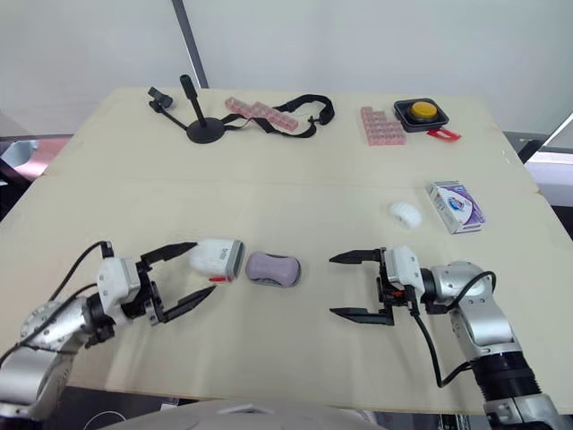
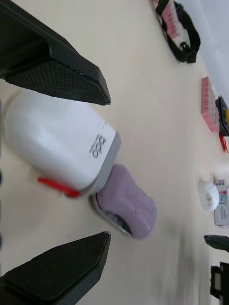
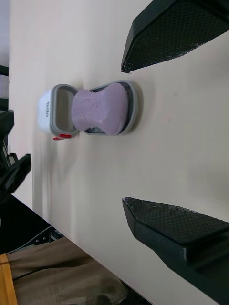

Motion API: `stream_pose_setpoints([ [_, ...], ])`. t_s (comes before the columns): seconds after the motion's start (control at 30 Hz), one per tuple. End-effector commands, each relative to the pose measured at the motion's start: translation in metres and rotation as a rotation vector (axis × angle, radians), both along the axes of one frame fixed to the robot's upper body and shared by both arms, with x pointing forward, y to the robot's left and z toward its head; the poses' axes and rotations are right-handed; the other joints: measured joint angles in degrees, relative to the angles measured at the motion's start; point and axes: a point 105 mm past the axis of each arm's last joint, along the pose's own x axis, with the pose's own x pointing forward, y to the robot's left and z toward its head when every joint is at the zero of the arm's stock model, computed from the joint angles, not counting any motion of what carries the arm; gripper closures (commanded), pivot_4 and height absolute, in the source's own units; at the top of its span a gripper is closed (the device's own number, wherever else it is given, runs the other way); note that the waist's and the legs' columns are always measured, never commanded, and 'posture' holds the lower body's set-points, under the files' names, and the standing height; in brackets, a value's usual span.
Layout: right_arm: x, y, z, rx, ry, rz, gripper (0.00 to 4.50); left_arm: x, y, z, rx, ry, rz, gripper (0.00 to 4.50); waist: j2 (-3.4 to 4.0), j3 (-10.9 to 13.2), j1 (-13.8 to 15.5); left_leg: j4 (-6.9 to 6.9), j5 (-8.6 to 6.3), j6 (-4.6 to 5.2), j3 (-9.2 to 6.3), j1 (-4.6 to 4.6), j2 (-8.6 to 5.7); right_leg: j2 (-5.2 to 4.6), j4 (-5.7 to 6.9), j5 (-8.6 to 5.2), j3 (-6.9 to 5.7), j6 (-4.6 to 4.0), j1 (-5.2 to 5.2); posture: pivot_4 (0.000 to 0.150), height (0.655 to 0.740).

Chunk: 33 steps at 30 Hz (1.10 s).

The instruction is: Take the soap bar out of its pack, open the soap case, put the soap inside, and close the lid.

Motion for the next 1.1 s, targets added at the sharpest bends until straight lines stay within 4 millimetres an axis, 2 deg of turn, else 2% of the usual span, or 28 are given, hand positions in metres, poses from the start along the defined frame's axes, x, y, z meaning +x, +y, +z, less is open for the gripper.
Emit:
stream_pose_setpoints([
  [0.03, 0.002, 0.001, 0.005, -0.006, -0.020, 0.021, 0.03, 0.013, 0.005, 0.014, 0.036, 0.005, -0.040, 0.00, -0.02, 0.0, 0.1, 0.00, 0.00, 0.00, 0.00, 0.01, 0.00, 0.00, 0.00, 0.00, -0.01, 0.00, 0.01, 0.150, 0.7400],
  [0.37, 0.006, 0.002, 0.002, -0.016, -0.013, 0.031, 0.03, 0.017, 0.017, 0.004, 0.232, 0.186, -0.277, 0.00, -0.02, 0.0, 0.2, -0.03, 0.00, 0.00, 0.01, -0.03, 0.00, 0.04, 0.12, 0.00, 0.01, -0.01, -0.02, 0.150, 0.7400],
  [0.5, 0.005, -0.003, -0.001, -0.035, -0.009, 0.031, 0.03, 0.026, 0.025, 0.003, 0.344, 0.223, -0.368, 0.00, -0.02, 0.0, 0.8, -0.02, 0.01, 0.02, 0.01, -0.03, -0.02, -0.01, 0.13, 0.00, -0.01, -0.02, -0.04, 0.150, 0.7400],
  [0.63, 0.003, -0.006, -0.001, -0.030, 0.001, 0.025, 0.03, 0.038, 0.022, 0.003, 0.404, 0.223, -0.428, 0.00, -0.02, 0.0, 1.2, -0.02, 0.02, 0.04, 0.01, -0.03, -0.04, -0.02, 0.23, -0.01, -0.01, -0.03, -0.05, 0.150, 0.7400],
  [0.83, 0.001, -0.009, -0.002, -0.023, 0.013, 0.001, 0.03, 0.044, 0.010, -0.003, 0.450, 0.246, -0.517, 0.00, -0.02, 0.0, 1.5, -0.01, 0.02, 0.04, 0.00, -0.27, -0.04, 0.00, 0.26, 0.00, -0.04, -0.04, -0.21, 0.150, 0.7400],
  [1.1, 0.000, -0.010, -0.002, -0.026, 0.012, -0.025, 0.03, 0.062, 0.000, -0.009, 0.498, 0.212, -0.551, 0.00, -0.03, 0.0, 1.6, 0.06, 0.03, 0.04, -0.01, -0.37, -0.06, -0.01, 0.41, 0.00, -0.05, -0.03, -0.30, 0.150, 0.7400],
])
